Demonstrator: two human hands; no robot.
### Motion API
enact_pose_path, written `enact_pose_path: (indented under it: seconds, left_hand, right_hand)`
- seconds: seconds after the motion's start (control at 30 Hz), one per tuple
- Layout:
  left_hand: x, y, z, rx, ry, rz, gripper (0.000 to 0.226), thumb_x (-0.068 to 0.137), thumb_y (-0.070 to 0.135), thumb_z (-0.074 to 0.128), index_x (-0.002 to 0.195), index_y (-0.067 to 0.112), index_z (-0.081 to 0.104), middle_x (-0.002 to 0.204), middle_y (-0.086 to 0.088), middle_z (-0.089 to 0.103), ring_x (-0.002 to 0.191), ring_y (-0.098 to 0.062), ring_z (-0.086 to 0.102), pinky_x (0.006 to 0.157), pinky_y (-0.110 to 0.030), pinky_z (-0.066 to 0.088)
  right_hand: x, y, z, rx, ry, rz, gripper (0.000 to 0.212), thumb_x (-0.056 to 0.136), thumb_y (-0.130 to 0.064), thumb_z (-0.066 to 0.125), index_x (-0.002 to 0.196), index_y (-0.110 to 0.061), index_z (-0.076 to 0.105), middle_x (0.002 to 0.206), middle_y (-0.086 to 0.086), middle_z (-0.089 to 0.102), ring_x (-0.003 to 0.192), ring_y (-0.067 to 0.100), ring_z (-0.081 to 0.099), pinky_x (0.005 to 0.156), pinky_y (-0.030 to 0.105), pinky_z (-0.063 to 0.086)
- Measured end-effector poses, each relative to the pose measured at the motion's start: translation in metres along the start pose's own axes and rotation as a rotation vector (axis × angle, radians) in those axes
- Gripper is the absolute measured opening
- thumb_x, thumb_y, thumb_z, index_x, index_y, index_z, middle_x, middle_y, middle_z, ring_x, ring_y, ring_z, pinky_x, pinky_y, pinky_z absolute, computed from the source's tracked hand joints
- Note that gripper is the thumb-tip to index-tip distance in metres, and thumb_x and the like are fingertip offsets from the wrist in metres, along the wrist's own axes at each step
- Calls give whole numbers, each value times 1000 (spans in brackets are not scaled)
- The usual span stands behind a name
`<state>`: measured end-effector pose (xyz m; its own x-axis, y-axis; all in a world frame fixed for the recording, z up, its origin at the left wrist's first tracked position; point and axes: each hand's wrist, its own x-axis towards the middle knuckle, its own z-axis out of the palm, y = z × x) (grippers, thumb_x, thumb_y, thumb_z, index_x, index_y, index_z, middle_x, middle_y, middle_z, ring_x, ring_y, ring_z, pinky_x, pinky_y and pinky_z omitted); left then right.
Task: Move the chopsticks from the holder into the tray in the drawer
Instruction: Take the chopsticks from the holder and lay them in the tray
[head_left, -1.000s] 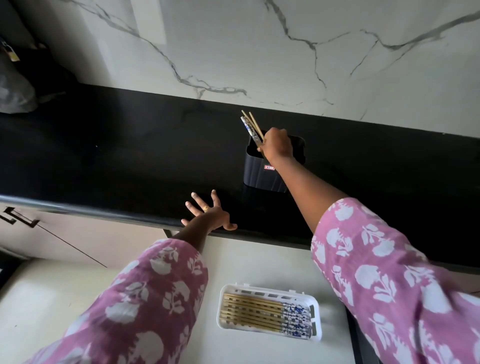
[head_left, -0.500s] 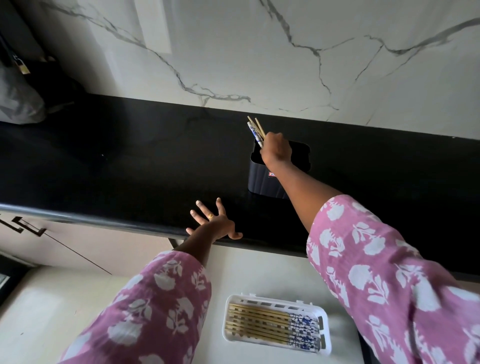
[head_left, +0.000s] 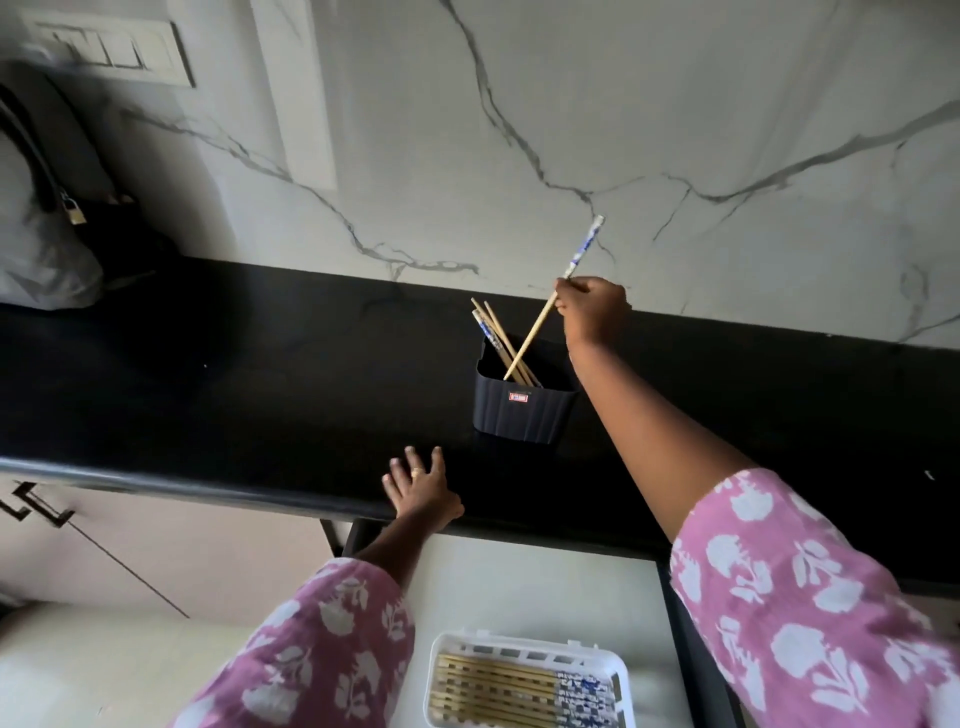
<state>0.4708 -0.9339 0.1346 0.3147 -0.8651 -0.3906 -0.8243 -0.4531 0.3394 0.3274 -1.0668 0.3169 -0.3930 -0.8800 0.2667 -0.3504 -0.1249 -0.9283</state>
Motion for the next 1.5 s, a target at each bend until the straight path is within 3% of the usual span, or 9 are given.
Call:
enact_pose_path:
  seconds: [0.1,0.23,0.47,0.7,0.9,1.0,1.13,1.23,1.5]
  left_hand:
    - [-9,17,-13,-92,151,224,73,83,16,55,148,24,22,156,-3,23,145,-25,13,115,-53,0]
    - [-25,51,-42,-603,198,344,42,88,23,59,130,19,52,120,-9,64,116,-27,56,102,-36,39]
    - [-55,79,-66,-1113,331,436,31,89,27,63,118,15,63,96,5,68,90,-7,64,72,-10,46]
    - [-72,90,-66,-1476,212,478,16,91,17,60,105,16,66,96,-3,70,92,-14,66,83,-27,53]
    - [-77,95,-67,-1556,171,517,16,95,10,52,103,4,64,95,-9,70,89,-14,69,82,-28,57]
    - [-78,92,-69,-1516,181,517,16,96,10,50,101,5,64,93,-9,70,88,-17,69,80,-27,57]
    - [-75,83,-64,-1497,165,506,17,96,12,50,100,4,64,90,-9,70,85,-16,69,76,-24,58]
    - [-72,76,-54,-1466,155,501,15,96,14,51,93,9,65,88,-7,71,84,-15,69,77,-27,58]
    - [-66,55,-34,-1481,66,420,18,97,13,47,90,12,63,87,-5,71,83,-12,70,72,-25,57]
  right_hand:
    - [-9,0,-20,391,64,198,19,80,-7,70,93,7,70,66,9,67,59,17,65,66,30,59]
    - [-39,7,-44,752,72,403,5,81,-1,68,77,2,66,66,9,62,60,14,62,54,18,55]
    - [-92,31,-67,959,139,779,15,83,-8,70,71,-5,62,71,6,64,63,11,63,63,19,56]
    - [-117,49,-78,1085,54,962,22,87,-9,65,66,-5,59,38,2,62,33,8,60,36,16,51]
    - [-126,59,-89,834,-130,1036,21,89,-14,63,72,-2,61,42,8,63,35,16,62,38,22,54]
    - [-131,60,-92,541,-159,902,22,88,-16,65,72,-2,61,60,9,63,51,19,61,47,27,55]
    - [-138,62,-92,-179,-172,184,29,86,-26,68,71,-2,68,63,8,67,55,18,61,55,30,52]
    - [-144,64,-91,-354,-293,-154,19,85,-22,69,87,-5,74,79,10,73,71,20,67,63,27,49]
    - [-166,94,-75,-594,-466,-346,18,88,-11,62,103,-13,72,94,13,74,87,30,68,72,33,53]
